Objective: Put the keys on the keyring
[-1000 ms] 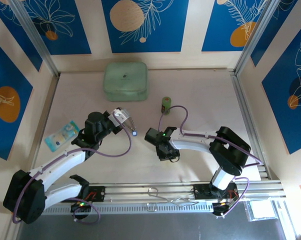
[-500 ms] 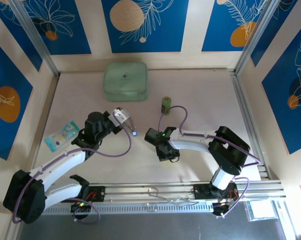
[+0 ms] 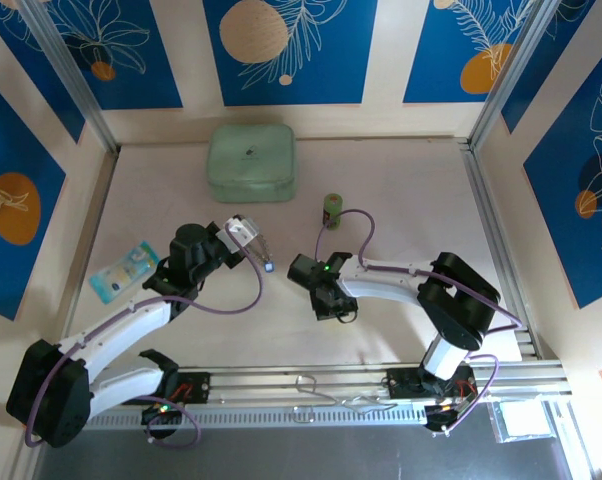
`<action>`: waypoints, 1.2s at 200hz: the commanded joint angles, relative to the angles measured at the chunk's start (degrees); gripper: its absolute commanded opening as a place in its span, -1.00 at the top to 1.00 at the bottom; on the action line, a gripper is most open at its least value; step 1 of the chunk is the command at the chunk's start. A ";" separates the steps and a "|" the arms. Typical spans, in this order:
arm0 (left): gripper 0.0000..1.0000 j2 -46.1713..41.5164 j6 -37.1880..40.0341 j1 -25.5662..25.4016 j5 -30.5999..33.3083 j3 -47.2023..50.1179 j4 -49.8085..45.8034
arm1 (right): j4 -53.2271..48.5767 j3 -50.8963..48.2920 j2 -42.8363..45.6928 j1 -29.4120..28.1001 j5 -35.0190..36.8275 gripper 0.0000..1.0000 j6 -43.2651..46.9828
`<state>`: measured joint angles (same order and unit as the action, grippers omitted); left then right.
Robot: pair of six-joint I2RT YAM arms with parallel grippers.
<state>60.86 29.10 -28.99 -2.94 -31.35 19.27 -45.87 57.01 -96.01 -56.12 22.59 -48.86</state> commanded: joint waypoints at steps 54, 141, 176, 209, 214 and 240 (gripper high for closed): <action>1.00 -0.30 1.31 0.30 -0.75 -0.10 2.44 | -1.58 1.17 -1.01 -0.12 1.36 0.91 0.00; 1.00 -1.27 1.98 0.34 -5.56 0.62 2.75 | -0.62 1.55 8.37 -4.52 10.43 1.00 6.62; 1.00 -2.51 1.22 0.35 -14.42 2.08 4.73 | 12.37 -3.89 21.13 -4.89 9.06 1.00 23.33; 1.00 -1.51 -2.51 0.26 -24.47 2.05 6.68 | 27.55 -11.37 31.85 0.00 -7.92 1.00 38.89; 1.00 -1.25 -3.19 0.25 -26.23 1.88 6.87 | 28.90 -12.15 32.94 0.99 -10.75 1.00 40.26; 1.00 0.76 -6.00 0.18 -35.78 0.43 5.61 | 32.52 -14.10 37.00 6.45 -22.53 1.00 43.29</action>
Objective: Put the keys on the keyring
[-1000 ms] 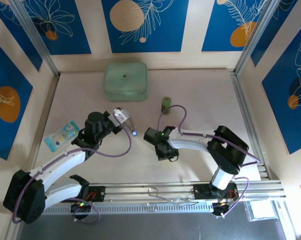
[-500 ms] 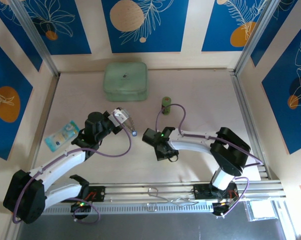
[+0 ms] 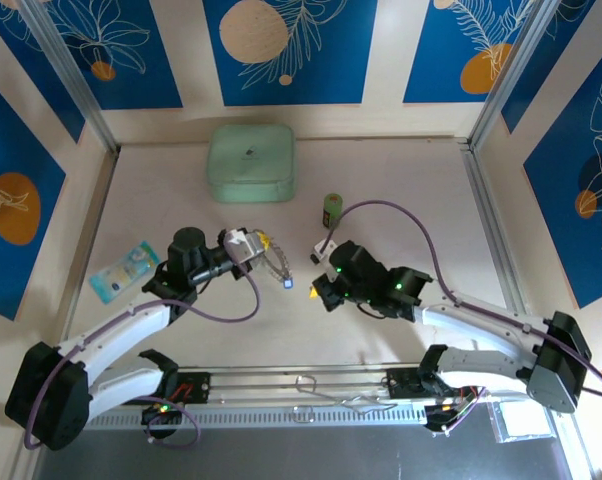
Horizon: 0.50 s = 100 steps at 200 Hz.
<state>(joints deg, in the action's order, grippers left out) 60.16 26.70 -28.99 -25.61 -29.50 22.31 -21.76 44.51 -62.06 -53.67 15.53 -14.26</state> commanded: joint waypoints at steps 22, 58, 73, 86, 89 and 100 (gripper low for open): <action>1.00 2.91 -3.96 -0.34 -19.41 -3.12 -0.70 | 8.23 -1.64 4.66 8.26 -22.76 1.00 10.89; 1.00 4.35 -2.09 -1.54 -26.23 -5.45 -8.15 | 5.24 0.29 4.76 11.86 -27.85 1.00 15.36; 1.00 5.24 -2.39 -2.15 -28.27 -5.88 -8.83 | 5.47 0.86 4.30 12.27 -29.34 1.00 16.78; 1.00 5.82 -2.78 -2.79 -28.62 -6.05 -8.86 | 5.54 1.51 3.52 12.42 -30.93 1.00 17.43; 1.00 5.91 -2.79 -2.88 -28.62 -6.09 -8.86 | 5.50 1.75 3.28 12.45 -31.18 1.00 17.46; 1.00 6.10 -3.13 -3.40 -27.99 -5.99 -8.01 | 5.63 2.26 2.46 12.50 -31.80 1.00 17.49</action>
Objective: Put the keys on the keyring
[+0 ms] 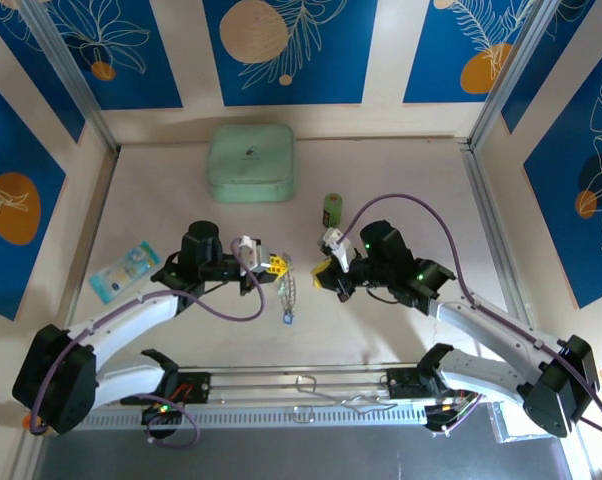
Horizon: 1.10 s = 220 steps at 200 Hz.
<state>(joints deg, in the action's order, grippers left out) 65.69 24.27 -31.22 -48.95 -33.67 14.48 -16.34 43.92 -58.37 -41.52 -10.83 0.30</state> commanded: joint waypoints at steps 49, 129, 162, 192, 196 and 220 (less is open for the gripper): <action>1.00 1.28 -1.99 -2.24 -2.03 -1.68 1.42 | 3.97 3.03 -2.86 0.21 -8.26 1.00 1.06; 1.00 1.53 -2.39 -2.70 0.61 -1.25 2.66 | 8.05 3.06 -5.56 -0.76 -9.91 1.00 -1.26; 1.00 1.37 -2.29 -2.70 0.87 -1.27 2.66 | 8.25 3.69 -6.99 -0.87 -9.74 1.00 -1.70; 1.00 1.12 -1.89 -2.79 0.87 -1.13 2.66 | 8.25 4.00 -7.63 -1.02 -7.95 1.00 -2.13; 1.00 1.06 -1.87 -2.79 0.80 -1.08 2.66 | 8.17 4.06 -7.64 -0.96 -7.35 1.00 -2.29; 1.00 0.63 -1.13 -2.79 0.86 -0.77 2.90 | 7.25 4.49 -7.73 -0.93 -4.22 1.00 -3.01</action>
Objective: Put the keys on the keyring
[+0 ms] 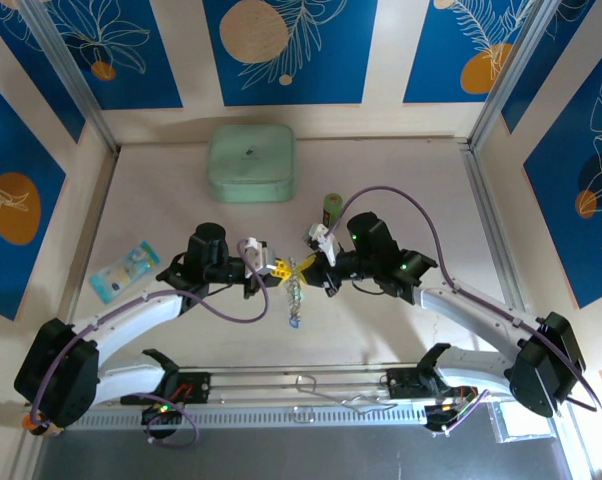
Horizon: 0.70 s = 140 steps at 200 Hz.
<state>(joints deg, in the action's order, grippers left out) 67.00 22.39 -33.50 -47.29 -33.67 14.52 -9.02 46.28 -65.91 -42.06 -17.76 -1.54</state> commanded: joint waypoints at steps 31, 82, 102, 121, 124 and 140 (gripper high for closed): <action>1.00 -1.42 2.16 -0.69 -0.19 0.06 3.76 | -1.06 2.21 -0.40 0.05 4.19 1.00 -2.12; 1.00 -2.66 2.62 -0.78 1.18 1.54 6.95 | -2.88 2.72 -1.54 0.24 5.98 1.00 -2.71; 1.00 -2.94 2.66 -0.74 1.49 1.91 7.73 | -3.28 3.16 -1.94 0.23 6.24 1.00 -3.10; 1.00 -3.08 2.60 -0.82 1.58 2.11 8.40 | -3.46 3.53 -2.42 0.27 5.72 1.00 -3.67; 1.00 -3.15 2.57 -0.86 1.63 2.18 8.46 | -3.51 3.66 -2.44 0.31 5.60 1.00 -3.77; 1.00 -3.30 2.74 -0.87 1.85 2.22 8.57 | -3.14 3.71 -2.49 0.47 4.89 1.00 -4.46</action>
<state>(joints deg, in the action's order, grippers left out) 65.30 24.12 -33.61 -44.29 -31.86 19.51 -11.68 47.68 -68.05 -41.98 -12.58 -4.56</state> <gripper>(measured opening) 0.043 0.054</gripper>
